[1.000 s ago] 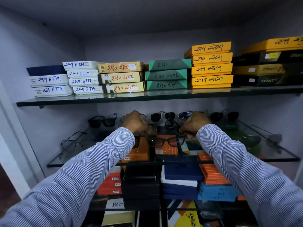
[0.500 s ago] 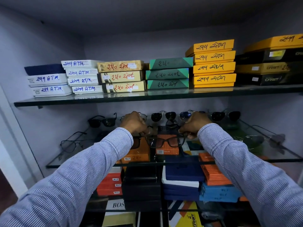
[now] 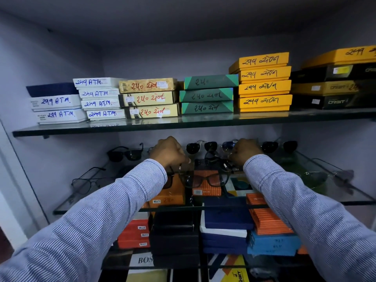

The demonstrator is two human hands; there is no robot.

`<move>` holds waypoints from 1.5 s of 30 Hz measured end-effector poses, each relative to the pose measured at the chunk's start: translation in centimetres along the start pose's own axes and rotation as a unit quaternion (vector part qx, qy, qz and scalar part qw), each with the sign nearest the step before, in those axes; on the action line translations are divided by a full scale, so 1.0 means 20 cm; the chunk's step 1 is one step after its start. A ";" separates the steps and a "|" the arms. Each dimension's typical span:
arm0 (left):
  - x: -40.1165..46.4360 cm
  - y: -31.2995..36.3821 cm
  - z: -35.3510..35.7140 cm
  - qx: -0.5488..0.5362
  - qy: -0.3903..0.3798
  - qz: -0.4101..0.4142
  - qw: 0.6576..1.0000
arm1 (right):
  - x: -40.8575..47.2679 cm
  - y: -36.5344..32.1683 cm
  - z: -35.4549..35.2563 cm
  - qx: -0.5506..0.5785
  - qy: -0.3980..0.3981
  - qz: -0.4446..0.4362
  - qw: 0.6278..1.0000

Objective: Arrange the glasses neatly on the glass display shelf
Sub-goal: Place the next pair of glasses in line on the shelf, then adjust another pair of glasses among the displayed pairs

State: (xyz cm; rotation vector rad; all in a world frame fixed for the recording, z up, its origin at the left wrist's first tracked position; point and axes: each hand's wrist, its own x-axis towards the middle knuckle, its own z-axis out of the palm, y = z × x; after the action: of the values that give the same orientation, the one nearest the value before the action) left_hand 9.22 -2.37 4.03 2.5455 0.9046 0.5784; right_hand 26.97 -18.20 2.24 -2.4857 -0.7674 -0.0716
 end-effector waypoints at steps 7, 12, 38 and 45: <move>-0.07 0.10 0.01 -0.011 -0.079 0.080 0.994 | 0.04 -0.02 0.07 -0.038 -0.062 -0.006 0.997; -0.12 0.16 0.03 -0.016 -0.162 0.148 0.976 | 0.04 -0.02 0.06 -0.060 -0.061 -0.012 0.996; -0.10 0.24 0.08 -0.089 -0.037 0.104 0.990 | -0.26 0.07 -0.07 -0.090 0.161 -0.036 0.982; -0.07 0.34 0.09 -0.279 -0.021 0.045 0.959 | -0.48 0.07 -0.15 -0.099 0.232 -0.167 0.953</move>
State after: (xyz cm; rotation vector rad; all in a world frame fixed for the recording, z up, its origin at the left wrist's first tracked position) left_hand 12.50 -8.56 5.42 2.0809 0.5155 0.6904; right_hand 19.99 -25.61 2.10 -2.3472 -0.9946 -0.8587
